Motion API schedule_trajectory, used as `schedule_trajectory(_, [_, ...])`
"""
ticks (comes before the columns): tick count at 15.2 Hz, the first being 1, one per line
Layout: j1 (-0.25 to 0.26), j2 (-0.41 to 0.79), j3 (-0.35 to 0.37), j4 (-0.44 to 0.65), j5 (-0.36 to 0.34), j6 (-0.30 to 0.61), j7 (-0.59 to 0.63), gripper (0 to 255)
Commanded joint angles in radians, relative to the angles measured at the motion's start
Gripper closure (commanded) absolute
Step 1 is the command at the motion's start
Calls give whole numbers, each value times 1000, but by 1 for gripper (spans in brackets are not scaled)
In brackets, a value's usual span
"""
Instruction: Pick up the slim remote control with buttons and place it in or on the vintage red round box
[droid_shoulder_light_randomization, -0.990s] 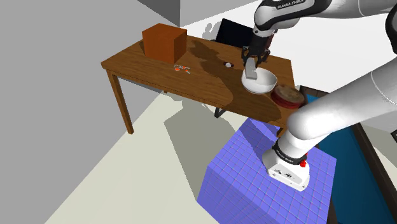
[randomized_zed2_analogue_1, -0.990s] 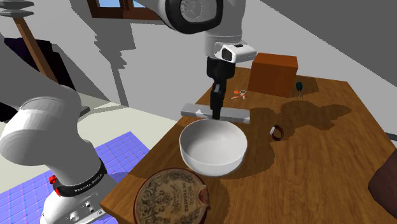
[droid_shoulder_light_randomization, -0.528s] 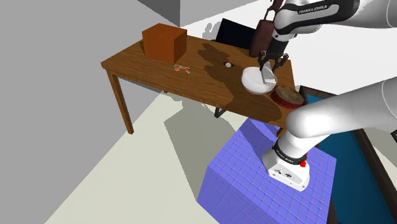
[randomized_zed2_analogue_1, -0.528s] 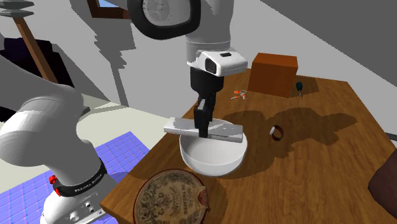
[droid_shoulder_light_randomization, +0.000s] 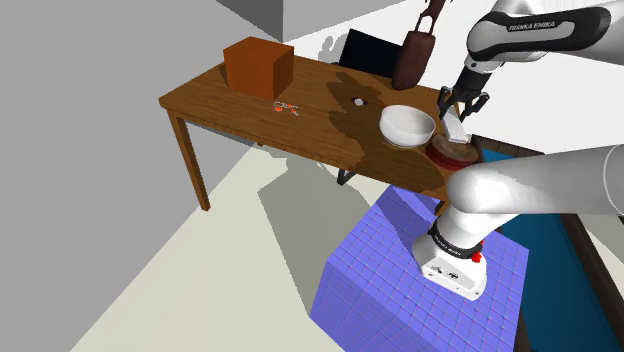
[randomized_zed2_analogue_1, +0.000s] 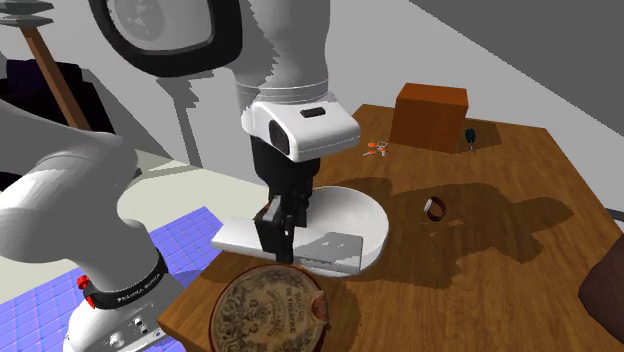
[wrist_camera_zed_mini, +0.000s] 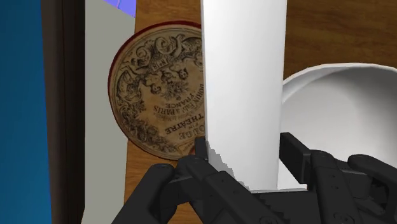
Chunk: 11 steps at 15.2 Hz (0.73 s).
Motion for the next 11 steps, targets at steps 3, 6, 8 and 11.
schedule_trajectory(3, [-68, -62, -74, -32, -67, -19, -93, 255])
schedule_trajectory(6, [-71, -51, -86, -65, -78, 26, -91, 255])
schedule_trajectory(8, [-73, -41, -94, -87, -85, 56, -90, 255])
schedule_trajectory(11, [-76, -24, -107, -117, -96, 103, -88, 255])
